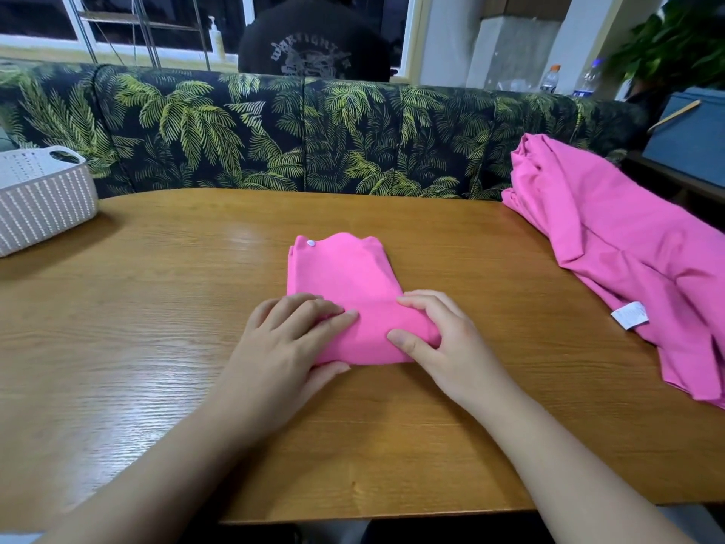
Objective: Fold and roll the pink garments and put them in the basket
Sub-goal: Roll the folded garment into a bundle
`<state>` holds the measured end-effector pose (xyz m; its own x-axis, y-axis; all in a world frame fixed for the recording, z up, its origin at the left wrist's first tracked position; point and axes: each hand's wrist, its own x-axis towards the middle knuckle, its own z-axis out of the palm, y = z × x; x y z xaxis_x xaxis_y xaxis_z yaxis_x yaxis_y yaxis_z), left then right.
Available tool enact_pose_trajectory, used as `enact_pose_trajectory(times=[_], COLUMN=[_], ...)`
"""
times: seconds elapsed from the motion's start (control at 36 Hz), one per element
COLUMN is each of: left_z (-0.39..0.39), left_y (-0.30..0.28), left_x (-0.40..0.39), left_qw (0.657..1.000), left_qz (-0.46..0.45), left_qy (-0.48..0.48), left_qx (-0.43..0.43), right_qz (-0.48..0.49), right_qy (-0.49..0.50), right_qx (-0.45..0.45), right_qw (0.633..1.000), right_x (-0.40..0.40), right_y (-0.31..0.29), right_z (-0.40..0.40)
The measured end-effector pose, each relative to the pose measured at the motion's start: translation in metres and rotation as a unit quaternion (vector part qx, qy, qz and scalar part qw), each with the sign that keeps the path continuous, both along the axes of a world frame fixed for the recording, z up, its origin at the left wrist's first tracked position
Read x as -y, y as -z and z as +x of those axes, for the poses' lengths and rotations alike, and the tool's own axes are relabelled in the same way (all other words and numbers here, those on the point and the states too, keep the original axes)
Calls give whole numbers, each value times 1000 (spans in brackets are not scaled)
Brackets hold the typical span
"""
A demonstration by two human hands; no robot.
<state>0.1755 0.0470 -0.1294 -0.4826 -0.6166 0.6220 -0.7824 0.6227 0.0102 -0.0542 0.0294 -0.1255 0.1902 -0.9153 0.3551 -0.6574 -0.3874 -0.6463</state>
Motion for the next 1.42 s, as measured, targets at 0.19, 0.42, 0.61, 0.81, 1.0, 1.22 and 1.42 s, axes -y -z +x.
enact_pose_trajectory(times=[0.19, 0.42, 0.61, 0.81, 1.0, 1.22, 1.42], left_z=[2, 3, 4, 6, -1, -17, -18], left_y=[-5, -14, -25, -30, -38, -34, -38], left_x=[10, 23, 36, 45, 32, -13, -27], left_qw=[998, 989, 967, 953, 961, 960, 945], left_qz=[42, 142, 249, 299, 266, 278, 324], left_qy=[-31, -19, -34, -49, -58, -24, 20], left_qx=[21, -22, -29, -6, 55, -25, -42], right_qz=[17, -24, 23, -28, -118, -184, -204], right_qy=[31, 66, 37, 59, 40, 37, 21], right_qx=[28, 15, -39, -96, -127, -45, -34], right_qw=[999, 997, 998, 993, 984, 981, 978], right_x=[16, 6, 2, -4, -13, -38, -44], right_y=[-6, 3, 3, 1, 9, 11, 2], right_z=[5, 13, 14, 17, 13, -2, -8])
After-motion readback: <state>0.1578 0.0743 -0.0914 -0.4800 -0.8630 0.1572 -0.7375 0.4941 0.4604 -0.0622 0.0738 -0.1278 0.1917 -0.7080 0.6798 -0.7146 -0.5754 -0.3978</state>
